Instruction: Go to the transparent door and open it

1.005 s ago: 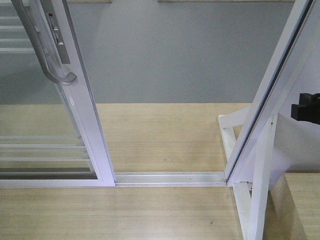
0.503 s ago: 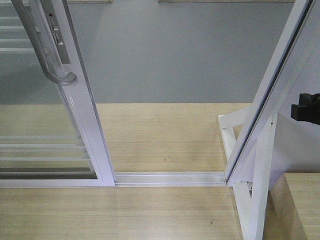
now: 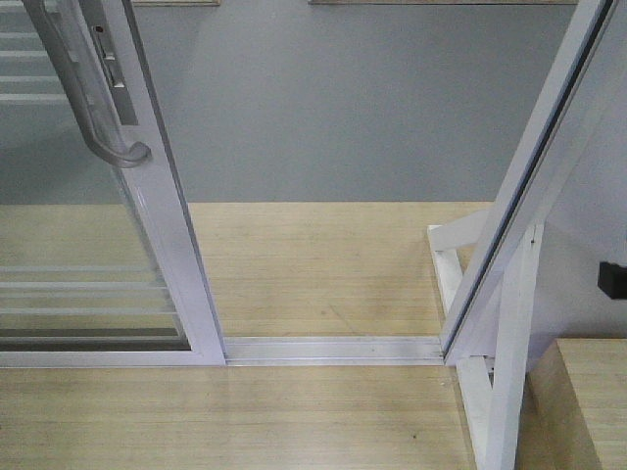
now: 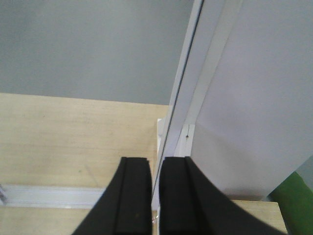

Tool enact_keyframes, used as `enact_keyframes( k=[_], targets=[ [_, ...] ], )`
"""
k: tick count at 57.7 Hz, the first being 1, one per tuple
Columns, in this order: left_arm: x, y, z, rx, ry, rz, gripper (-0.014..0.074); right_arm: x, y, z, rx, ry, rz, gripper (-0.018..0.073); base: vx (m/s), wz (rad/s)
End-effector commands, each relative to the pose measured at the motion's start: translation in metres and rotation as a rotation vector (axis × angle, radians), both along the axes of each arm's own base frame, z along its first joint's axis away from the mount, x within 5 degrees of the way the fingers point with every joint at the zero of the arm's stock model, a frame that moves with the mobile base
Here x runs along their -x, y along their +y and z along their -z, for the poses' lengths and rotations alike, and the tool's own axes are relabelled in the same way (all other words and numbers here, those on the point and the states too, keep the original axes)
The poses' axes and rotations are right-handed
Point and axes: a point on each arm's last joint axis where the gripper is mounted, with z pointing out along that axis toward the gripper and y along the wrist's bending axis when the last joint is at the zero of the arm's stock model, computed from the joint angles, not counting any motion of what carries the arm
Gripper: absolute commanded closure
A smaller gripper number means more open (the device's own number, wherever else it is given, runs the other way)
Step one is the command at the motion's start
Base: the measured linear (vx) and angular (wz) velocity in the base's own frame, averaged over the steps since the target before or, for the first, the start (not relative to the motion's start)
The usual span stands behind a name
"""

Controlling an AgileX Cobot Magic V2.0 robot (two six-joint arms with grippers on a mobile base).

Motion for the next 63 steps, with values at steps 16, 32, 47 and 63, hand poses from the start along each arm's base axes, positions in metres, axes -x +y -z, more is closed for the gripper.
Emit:
enact_keyframes(
  k=[16,32,47,63],
  targets=[
    [0.0,-0.001,-0.002,0.011,-0.062,0.012,0.0602,0.058,-0.002,0.043,-0.052,-0.38,0.029,0.0569,0.0,0.0],
    [-0.001,-0.001,-0.002,0.011,-0.06,0.012,0.0602,0.076,0.0,0.083,-0.092,-0.475,0.025,0.0568,0.0,0.0],
    [-0.001,-0.001,-0.001,0.011,-0.056,0.012,0.0602,0.076,0.0,0.077,-0.089,-0.539,0.014,0.0568,0.0,0.0],
    [-0.001,-0.001,-0.001,0.011,-0.055,0.012,0.0602,0.076,0.0,0.076,-0.092,-0.544,0.015,0.0568,0.0,0.0]
  ],
)
